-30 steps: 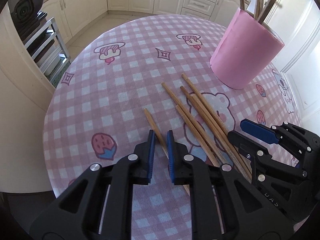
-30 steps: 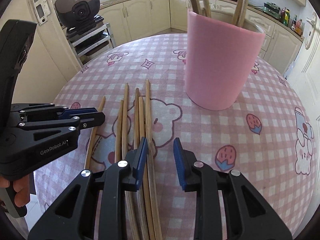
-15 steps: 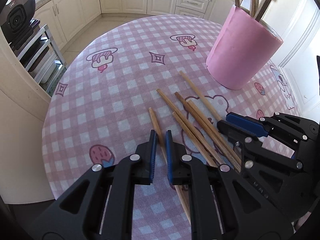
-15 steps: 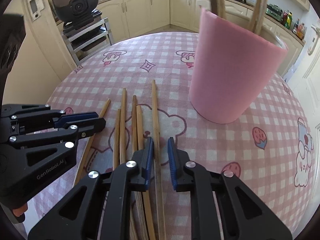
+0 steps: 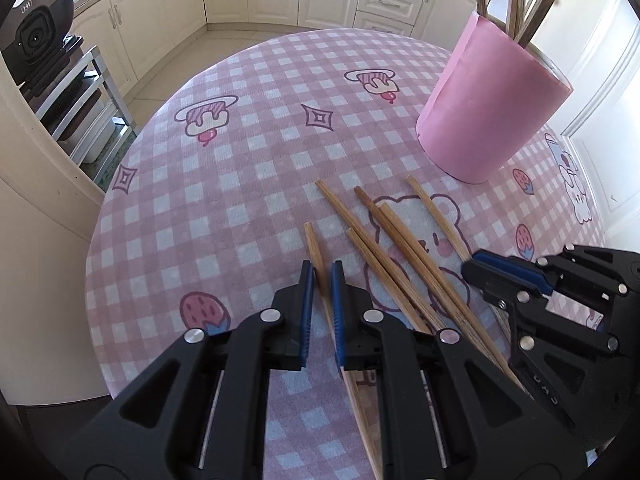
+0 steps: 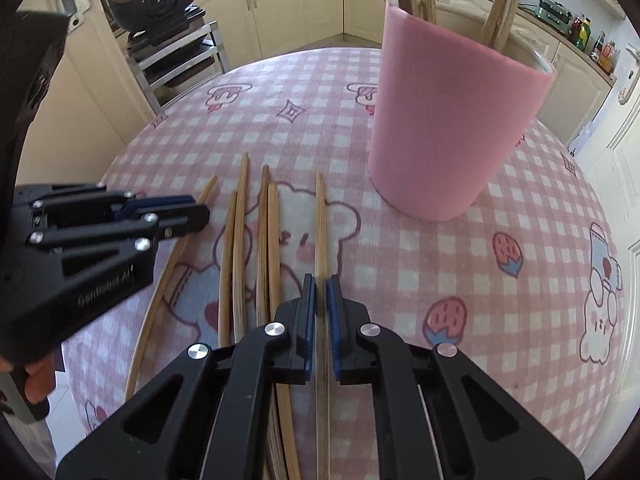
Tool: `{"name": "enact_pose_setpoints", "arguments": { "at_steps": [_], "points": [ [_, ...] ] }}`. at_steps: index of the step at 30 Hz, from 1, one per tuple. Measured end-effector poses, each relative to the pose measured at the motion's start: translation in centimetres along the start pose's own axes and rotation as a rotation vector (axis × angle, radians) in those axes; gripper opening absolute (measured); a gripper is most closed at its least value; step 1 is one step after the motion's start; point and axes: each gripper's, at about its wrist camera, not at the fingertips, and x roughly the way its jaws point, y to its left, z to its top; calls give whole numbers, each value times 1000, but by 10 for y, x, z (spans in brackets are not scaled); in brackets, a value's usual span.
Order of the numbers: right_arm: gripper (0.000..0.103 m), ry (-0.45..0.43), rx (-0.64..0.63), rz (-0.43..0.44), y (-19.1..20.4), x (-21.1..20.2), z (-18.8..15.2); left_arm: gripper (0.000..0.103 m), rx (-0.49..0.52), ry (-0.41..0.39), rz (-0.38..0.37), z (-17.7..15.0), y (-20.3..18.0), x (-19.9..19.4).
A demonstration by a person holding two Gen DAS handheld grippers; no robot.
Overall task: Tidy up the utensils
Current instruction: 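Lift both held chopsticks upright and carry them toward the pink cup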
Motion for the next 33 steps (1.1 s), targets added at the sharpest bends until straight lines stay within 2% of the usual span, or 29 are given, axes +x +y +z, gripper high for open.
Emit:
{"name": "enact_pose_setpoints", "arguments": {
  "at_steps": [8,11,13,17,27,29,31,33],
  "points": [
    [5,-7,-7,-13,3,12,25,9,-2,0,-4,6,0,3],
    [5,-34,-17,-24,6,10,24,7,-30,-13,-32,6,3,0],
    [5,-70,1,3,6,1,22,7,-26,-33,-44,5,4,-7],
    [5,-158,21,27,4,-30,22,7,-27,-91,-78,7,2,-32],
    [5,-401,47,70,3,-131,16,6,-42,-339,-168,9,-7,-133],
    [5,-419,44,66,3,-142,12,6,-44,-339,-155,10,-9,-140],
    [5,-415,39,61,4,-145,10,7,-57,-309,-174,12,-7,-136],
    [5,-399,34,57,6,-141,10,7,-80,-273,-160,14,-7,-129]
  ]
}}
